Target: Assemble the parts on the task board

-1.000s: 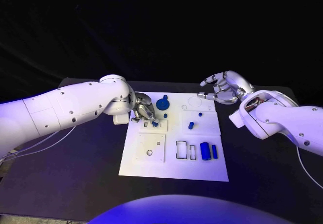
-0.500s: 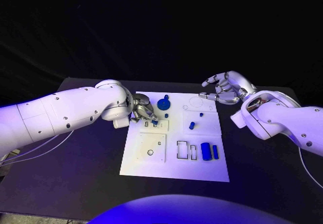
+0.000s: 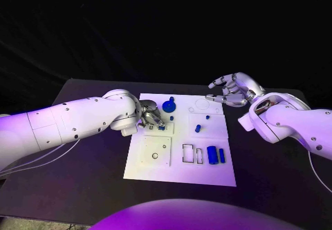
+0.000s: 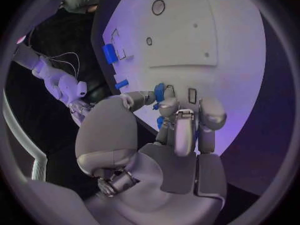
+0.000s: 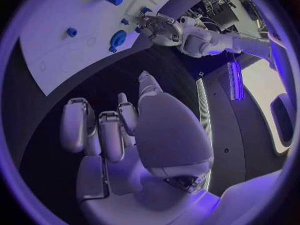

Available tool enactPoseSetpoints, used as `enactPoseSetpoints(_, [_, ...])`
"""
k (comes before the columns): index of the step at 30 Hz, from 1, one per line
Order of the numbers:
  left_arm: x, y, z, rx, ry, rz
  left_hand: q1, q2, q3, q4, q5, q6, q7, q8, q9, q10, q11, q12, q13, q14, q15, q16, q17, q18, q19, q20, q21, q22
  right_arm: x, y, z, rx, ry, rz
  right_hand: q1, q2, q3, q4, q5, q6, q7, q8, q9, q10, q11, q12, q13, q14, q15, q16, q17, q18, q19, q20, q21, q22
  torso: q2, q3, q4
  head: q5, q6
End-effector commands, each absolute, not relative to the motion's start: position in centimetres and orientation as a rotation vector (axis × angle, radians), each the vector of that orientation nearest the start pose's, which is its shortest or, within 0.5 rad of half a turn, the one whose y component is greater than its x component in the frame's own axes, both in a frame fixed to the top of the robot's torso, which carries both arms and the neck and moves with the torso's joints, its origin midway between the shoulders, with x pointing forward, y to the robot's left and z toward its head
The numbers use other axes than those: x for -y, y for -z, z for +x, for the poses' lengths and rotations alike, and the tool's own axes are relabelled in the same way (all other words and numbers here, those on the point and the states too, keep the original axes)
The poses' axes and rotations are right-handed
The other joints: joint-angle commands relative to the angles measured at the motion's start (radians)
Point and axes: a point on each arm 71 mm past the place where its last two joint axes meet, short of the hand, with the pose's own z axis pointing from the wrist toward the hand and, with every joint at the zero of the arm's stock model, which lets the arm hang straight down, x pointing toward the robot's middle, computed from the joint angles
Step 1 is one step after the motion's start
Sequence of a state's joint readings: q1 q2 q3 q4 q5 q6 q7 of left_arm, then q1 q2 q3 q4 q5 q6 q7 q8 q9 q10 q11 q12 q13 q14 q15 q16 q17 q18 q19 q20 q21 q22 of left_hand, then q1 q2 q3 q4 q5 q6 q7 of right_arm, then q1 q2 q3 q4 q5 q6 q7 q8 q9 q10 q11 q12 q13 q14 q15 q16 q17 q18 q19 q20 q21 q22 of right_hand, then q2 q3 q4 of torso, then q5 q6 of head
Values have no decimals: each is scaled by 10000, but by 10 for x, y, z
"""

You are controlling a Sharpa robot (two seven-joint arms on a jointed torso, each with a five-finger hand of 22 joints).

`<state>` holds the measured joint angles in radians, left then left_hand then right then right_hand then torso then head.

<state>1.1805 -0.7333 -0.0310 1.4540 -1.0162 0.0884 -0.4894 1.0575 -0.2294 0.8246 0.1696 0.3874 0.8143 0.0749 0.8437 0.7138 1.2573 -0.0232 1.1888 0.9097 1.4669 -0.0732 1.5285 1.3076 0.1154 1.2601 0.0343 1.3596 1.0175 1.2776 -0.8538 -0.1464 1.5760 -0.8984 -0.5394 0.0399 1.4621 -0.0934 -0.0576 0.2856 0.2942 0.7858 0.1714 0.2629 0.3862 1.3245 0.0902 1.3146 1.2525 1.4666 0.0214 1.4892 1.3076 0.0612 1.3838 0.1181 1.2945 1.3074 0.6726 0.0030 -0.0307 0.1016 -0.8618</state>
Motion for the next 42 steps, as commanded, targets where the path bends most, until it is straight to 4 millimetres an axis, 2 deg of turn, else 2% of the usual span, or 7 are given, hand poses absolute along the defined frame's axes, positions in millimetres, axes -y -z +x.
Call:
enactPoseSetpoints(1, [-177, 235, 483, -23057, 4983, -1891, -75, 66, 1741, -1798, 70, 303, -224, 39, 29, 97, 4, 56, 20, 766, -68, 38, 1615, -63, 67, -22, 44, 21, 200, 174, 479, -15973, -9468, 3180, -27, 102, 13, 34, 33, -55, 16, 50, -14, -43, -33, -24, -9, 532, -97, -40, 515, 175, -41, -6, -67, 374, 4, 4, -4, -11, -12])
enactPoseSetpoints(4, [-176, 235, 482, -23117, 4887, -1706, -81, 65, 1741, -1800, 89, 307, -228, 42, 31, 109, 2, 67, 36, 765, -71, 35, 1609, -68, 83, -25, 55, 46, 200, 174, 479, -15975, -9466, 3181, -27, 102, 13, 34, 33, -55, 16, 50, -14, -43, -33, -24, -9, 532, -97, -40, 515, 175, -41, -6, -67, 374, 13, -6, -1, -20, -25])
enactPoseSetpoints(21, [-181, 234, 481, -23017, 4564, -1365, -146, 55, 1742, -1818, 266, 358, -261, 77, 59, 206, -30, 145, 145, 768, -98, 36, 1618, -100, 194, -49, 129, 206, 200, 175, 479, -15988, -9460, 3184, -38, 106, 12, 36, 61, -56, 16, 55, -16, -43, -33, -25, -10, 531, -98, -43, 513, 173, -35, -7, -62, 380, 8, -3, 3, -26, -61])
enactPoseSetpoints(27, [-184, 232, 481, -22899, 4493, -1401, -156, 66, 1776, -1829, 330, 375, -271, 92, 70, 194, -41, 126, 116, 769, -108, 35, 1619, -104, 209, -57, 142, 227, 200, 175, 479, -16003, -9450, 3193, -38, 106, 12, 36, 61, -56, 16, 55, -16, -43, -33, -25, -10, 531, -98, -43, 513, 173, -35, -7, -62, 380, 15, 5, 10, -16, -56])
enactPoseSetpoints(32, [-184, 231, 482, -22730, 4469, -1445, -161, 64, 1780, -1831, 344, 380, -273, 96, 72, 192, -43, 123, 111, 769, -110, 36, 1622, -103, 208, -58, 141, 223, 200, 176, 479, -16021, -9457, 3196, -38, 106, 12, 36, 61, -56, 16, 55, -16, -43, -33, -25, -10, 531, -98, -43, 513, 173, -35, -7, -62, 380, 16, -3, -4, -35, -2])
enactPoseSetpoints(42, [-183, 232, 482, -22812, 4445, -1312, -170, 55, 1785, -1840, 361, 384, -277, 102, 77, 195, -46, 125, 114, 769, -113, 35, 1619, -107, 220, -60, 151, 244, 199, 178, 479, -16103, -9444, 3212, -57, 112, 10, 33, 109, -58, 13, 69, -21, -47, -35, -29, -19, 531, -100, -49, 506, 178, -47, -9, -89, 362, 7, -6, 5, -28, 9])
